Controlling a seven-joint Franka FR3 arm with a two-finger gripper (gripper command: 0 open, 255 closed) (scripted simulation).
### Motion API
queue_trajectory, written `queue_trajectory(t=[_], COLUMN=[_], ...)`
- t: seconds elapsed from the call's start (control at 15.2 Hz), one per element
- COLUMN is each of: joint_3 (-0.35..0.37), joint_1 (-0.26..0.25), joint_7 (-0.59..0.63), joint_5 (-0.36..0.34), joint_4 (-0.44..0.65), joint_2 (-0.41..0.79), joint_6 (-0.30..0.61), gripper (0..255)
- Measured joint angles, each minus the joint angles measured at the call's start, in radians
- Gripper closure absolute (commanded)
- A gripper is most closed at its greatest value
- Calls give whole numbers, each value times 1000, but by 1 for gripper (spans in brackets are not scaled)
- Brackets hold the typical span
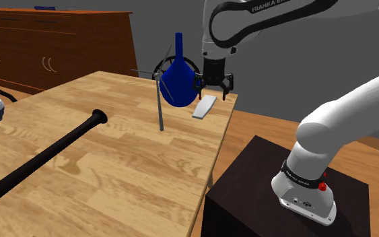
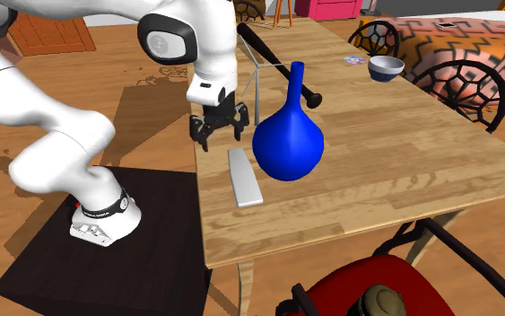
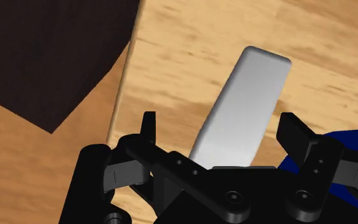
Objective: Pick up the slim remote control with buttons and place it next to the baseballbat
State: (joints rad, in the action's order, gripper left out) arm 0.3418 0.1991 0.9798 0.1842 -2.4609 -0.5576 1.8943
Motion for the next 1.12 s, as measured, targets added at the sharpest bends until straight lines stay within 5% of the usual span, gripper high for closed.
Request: queue_trajectory(t=[0.26,1.12], joint_3=[86,115], joint_1=[82,98], joint_7=[256,306], joint_5=[-15,-20], joint_4=[39,-26], joint_2=[119,180], joint_6=[114,239], gripper=[0,0])
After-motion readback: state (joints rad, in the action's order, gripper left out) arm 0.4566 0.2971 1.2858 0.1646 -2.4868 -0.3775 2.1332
